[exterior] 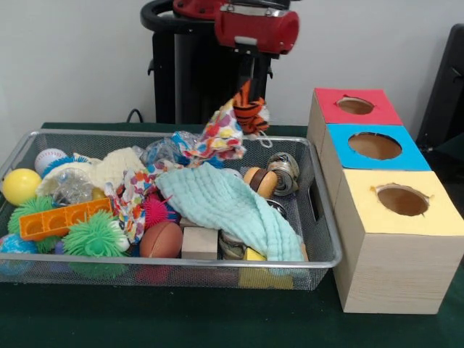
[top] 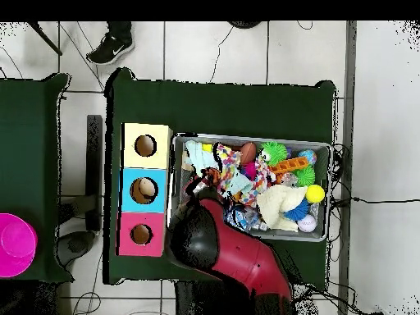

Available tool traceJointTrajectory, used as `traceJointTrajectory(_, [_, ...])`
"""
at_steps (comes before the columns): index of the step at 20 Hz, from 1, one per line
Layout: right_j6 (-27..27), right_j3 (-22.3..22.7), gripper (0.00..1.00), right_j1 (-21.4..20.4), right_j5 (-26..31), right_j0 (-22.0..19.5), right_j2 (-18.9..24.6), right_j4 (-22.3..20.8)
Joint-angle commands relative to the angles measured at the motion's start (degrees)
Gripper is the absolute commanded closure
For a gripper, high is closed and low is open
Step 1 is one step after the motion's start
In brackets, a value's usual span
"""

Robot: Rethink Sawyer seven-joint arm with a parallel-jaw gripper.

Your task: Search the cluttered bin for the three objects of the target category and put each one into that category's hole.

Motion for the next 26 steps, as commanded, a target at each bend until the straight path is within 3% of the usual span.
traceJointTrajectory(1, [-0.4,1.8,1.0,-0.8,5.2,-6.1,3.6,-5.9])
traceJointTrajectory(7, [2.0,3.7,1.0,1.5,0.8,-10.1,8.1,-8.5])
traceJointTrajectory(12, [4.5,3.2,1.0,6.1,-5.2,-9.8,8.8,-11.4])
traceJointTrajectory(15, [4.5,2.9,1.0,6.4,-4.6,-9.7,9.0,-12.1])
traceJointTrajectory(16, [4.6,2.8,0.0,6.5,-4.4,-9.7,9.1,-12.3])
traceJointTrajectory(26, [7.5,2.8,0.0,6.7,-2.8,-7.8,8.4,-10.8])
